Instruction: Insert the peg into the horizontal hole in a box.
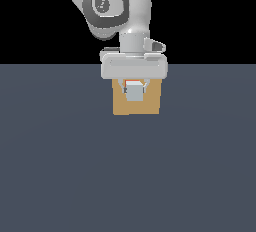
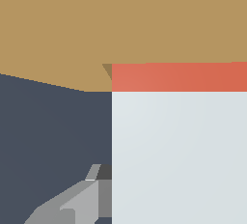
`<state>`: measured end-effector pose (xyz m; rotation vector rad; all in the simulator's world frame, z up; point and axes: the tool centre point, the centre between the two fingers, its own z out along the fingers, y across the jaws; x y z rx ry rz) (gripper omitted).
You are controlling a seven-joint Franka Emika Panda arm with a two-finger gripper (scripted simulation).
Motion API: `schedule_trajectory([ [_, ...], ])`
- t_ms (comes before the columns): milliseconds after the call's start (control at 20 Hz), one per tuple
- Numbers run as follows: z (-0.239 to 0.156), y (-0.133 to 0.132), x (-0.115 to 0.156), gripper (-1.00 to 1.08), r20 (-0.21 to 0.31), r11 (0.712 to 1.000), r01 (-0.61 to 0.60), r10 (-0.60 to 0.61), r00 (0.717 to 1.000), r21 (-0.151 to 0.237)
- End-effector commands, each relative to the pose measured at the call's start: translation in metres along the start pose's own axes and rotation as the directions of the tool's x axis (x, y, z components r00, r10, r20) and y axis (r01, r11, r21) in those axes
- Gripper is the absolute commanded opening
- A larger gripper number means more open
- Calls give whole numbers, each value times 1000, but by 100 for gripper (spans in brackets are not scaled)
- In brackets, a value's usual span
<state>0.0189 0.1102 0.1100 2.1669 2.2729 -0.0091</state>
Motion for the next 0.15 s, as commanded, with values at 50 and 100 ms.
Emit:
schedule_trajectory([
  [50,-2,2,9,-100,-6,1000,10,-11,1000,-7],
  [100,-2,2,9,-100,-6,1000,10,-11,1000,-7],
])
